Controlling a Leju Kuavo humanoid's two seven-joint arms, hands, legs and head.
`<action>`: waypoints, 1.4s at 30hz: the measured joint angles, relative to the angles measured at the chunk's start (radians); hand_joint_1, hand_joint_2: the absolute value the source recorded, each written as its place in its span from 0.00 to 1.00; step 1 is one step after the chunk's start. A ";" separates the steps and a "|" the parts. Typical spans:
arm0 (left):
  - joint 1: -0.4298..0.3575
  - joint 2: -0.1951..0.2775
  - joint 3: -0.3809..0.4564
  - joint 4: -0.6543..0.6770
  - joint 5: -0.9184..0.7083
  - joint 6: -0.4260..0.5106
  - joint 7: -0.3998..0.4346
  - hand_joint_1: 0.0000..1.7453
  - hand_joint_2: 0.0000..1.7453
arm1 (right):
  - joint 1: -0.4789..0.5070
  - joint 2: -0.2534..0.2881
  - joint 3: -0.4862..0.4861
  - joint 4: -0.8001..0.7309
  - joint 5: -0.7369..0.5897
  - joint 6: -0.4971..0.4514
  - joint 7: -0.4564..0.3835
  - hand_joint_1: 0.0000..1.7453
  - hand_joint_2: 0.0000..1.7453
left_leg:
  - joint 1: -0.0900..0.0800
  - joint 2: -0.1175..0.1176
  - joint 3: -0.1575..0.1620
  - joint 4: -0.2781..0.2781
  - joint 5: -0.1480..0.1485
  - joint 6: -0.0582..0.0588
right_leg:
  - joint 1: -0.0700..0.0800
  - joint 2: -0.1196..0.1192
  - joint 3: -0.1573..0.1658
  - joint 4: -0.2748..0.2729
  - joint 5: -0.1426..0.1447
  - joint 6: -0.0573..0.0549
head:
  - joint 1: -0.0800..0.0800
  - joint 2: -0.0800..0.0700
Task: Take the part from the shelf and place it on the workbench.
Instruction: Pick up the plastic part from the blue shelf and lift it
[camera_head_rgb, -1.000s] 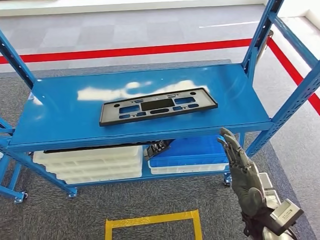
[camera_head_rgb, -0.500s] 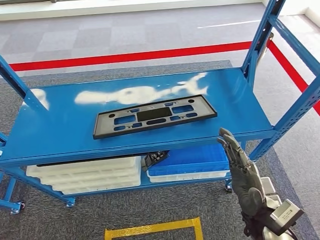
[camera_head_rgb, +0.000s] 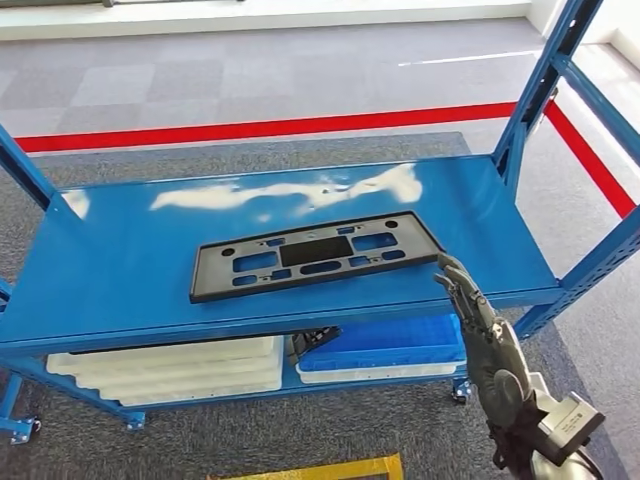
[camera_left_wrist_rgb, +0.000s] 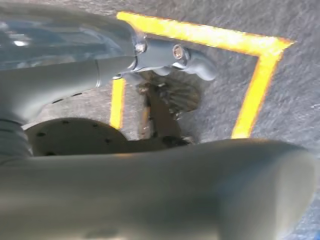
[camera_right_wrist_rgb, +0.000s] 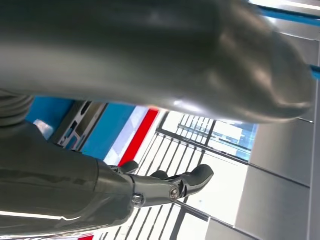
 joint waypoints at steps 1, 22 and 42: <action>-0.001 0.000 0.000 0.000 0.000 0.000 -0.001 0.00 0.00 | -0.001 -0.002 0.000 -0.002 0.000 -0.002 0.005 0.00 1.00 | 0.000 0.000 -0.001 0.001 -0.002 -0.003 | 0.001 0.001 0.002 -0.008 -0.006 -0.006 | 0.000 0.000; 0.000 -0.005 0.000 0.005 0.010 0.005 -0.016 0.00 0.00 | -0.008 -0.008 0.014 -0.035 0.145 -0.117 0.041 0.00 0.00 | 0.019 -0.001 -0.098 0.039 0.055 -0.043 | -0.002 0.002 0.069 -0.021 -0.064 -0.017 | -0.002 0.000; -0.004 -0.006 -0.006 0.005 -0.028 0.007 -0.019 0.00 0.00 | -0.162 0.035 0.037 0.078 1.072 -0.519 0.381 0.00 1.00 | 0.020 -0.001 -0.093 0.039 0.053 -0.041 | -0.003 0.003 0.074 -0.023 -0.064 -0.015 | -0.002 0.000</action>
